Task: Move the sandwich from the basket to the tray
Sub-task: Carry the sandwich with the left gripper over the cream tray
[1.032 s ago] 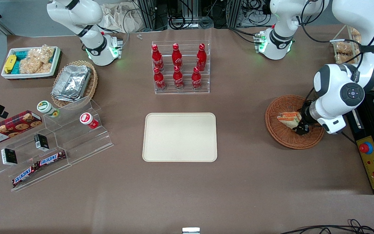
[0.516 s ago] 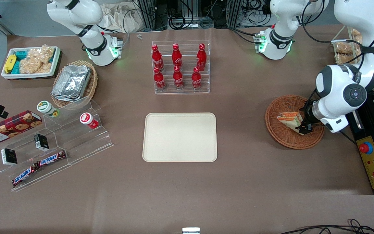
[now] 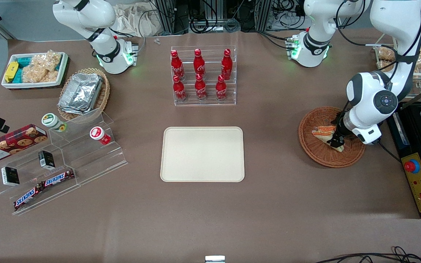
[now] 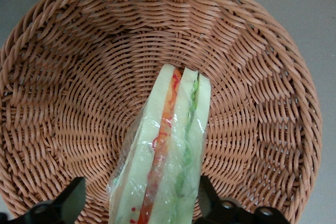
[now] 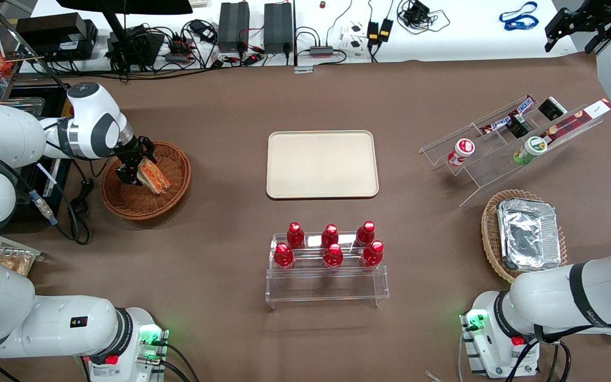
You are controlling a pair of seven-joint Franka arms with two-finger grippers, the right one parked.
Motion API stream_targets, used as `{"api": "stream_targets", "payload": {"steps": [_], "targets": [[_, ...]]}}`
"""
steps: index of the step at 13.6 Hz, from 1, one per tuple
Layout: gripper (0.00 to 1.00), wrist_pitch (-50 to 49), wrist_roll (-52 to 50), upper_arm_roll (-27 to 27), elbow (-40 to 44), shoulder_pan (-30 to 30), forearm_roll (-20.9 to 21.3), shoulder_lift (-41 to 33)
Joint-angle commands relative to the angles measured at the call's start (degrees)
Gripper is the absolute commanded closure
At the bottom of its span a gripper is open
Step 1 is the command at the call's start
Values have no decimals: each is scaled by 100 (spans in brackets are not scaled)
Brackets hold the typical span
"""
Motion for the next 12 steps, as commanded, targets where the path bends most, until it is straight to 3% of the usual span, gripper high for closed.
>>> {"api": "stream_targets", "payload": {"steps": [1,8,12], "targets": [[100,325,-144,-10,-69,-11,-18,-22],[100,205,-65,-45,89,-20,34,-231],[100,-2497,891,-185,1877,-55,-71,-391]]}}
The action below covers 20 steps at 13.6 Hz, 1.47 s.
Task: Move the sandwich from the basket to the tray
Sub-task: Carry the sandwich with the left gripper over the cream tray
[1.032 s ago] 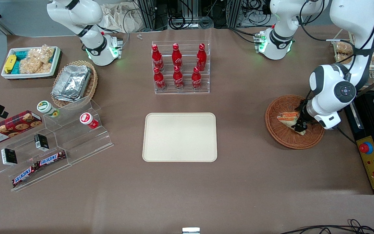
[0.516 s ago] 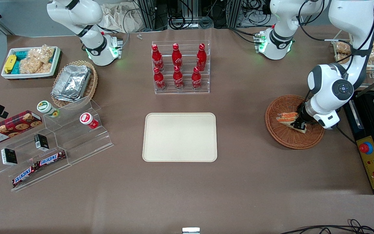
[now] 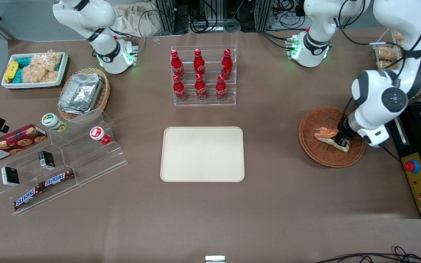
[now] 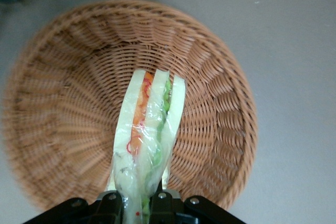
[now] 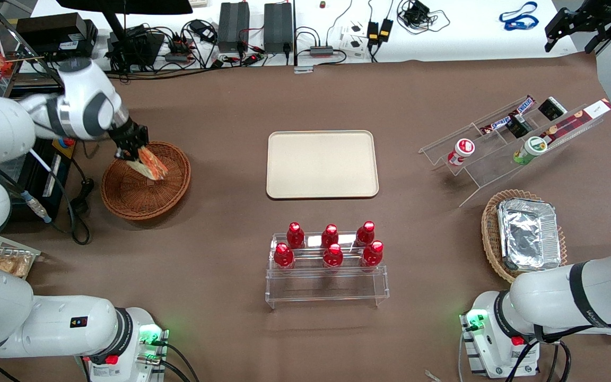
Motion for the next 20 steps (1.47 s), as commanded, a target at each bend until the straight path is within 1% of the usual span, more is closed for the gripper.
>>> {"api": "stream_targets", "payload": {"steps": [1,3,4,5,6,8,9,11,13,14,16,20], "targets": [[100,-1645,738,-171,1435,-34,-192,7],[100,-2576,1588,-425,2437,-34,-456,226],[100,-3025,2394,-662,2991,-34,-484,401],[100,-3456,3141,-986,3579,-34,-475,655],[100,-3721,3566,-1407,4029,-43,-414,910],[100,-3680,3571,-2173,4541,-139,-265,1490],[100,-3523,3466,-2394,4813,-340,-151,1823],[100,-2919,2914,-2396,5017,-998,77,2456],[100,-2407,2483,-2396,4991,-1508,665,3019],[100,-2353,2446,-2405,4991,-1615,798,3266],[100,-2117,2420,-2396,4991,-1853,817,3627],[100,-1536,2201,-2387,5009,-1994,843,4023]]}}
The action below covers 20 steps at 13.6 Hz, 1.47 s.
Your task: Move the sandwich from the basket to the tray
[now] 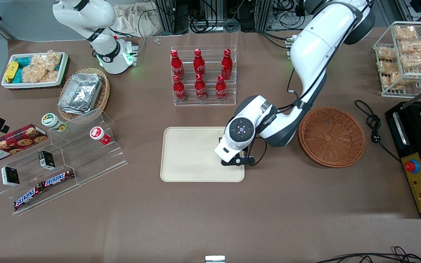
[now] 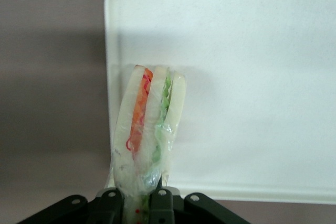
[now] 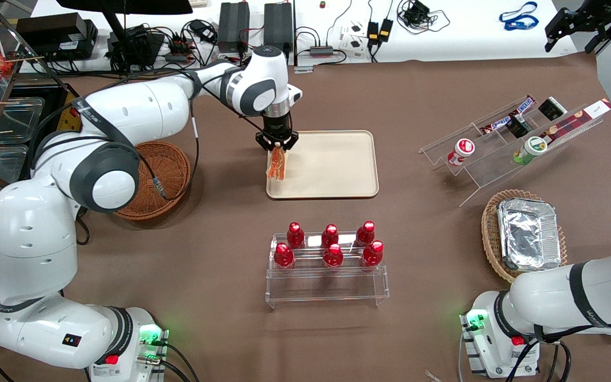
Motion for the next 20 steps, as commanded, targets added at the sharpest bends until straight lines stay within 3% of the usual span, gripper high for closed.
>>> {"api": "stream_targets", "payload": {"steps": [1,5,6,7,9,15,20], "targets": [[100,146,-289,25,283,-100,146,203],[97,488,-518,25,319,-100,410,309],[84,568,-518,25,327,-100,410,361],[66,569,-544,25,327,-91,401,379],[4,569,-527,34,327,-82,462,371],[1,525,-544,25,319,-29,630,257],[1,-492,-387,359,223,41,612,-918]]}}
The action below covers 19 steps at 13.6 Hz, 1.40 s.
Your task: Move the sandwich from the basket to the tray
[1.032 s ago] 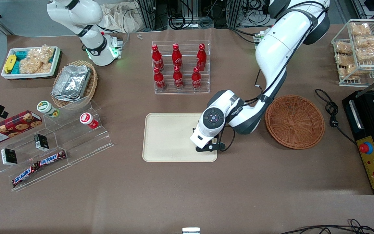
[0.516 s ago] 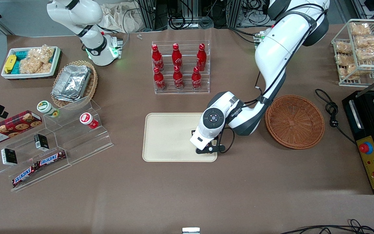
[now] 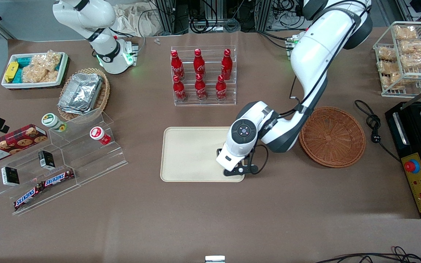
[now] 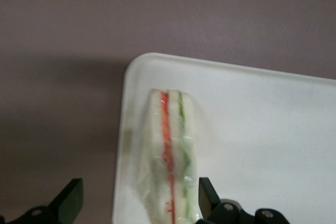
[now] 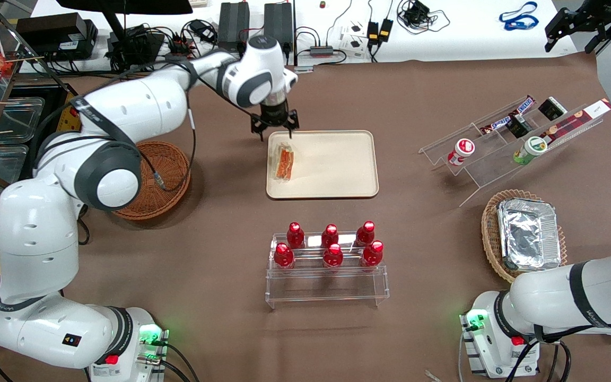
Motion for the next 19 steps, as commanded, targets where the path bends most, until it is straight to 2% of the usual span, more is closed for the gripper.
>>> {"api": "stream_targets", "payload": {"steps": [1,4,6,7,9,11,13,16,19], "targets": [[1,-742,194,135,-374,192,18,-1094],[2,-744,800,318,-1338,580,-306,-2332],[2,-744,1964,967,-2094,572,-1016,-3237],[2,-796,2528,1249,-2446,572,-1211,-3616],[2,-901,3408,1776,-2888,581,-1266,-4206],[2,-1470,4435,2312,-2697,607,-1354,-4270],[2,-1885,5342,2473,-2398,904,-1354,-4235],[1,-2070,5977,2613,-2107,1222,-1301,-4147],[1,-2141,6225,2666,-1879,1249,-1249,-3972]]}}
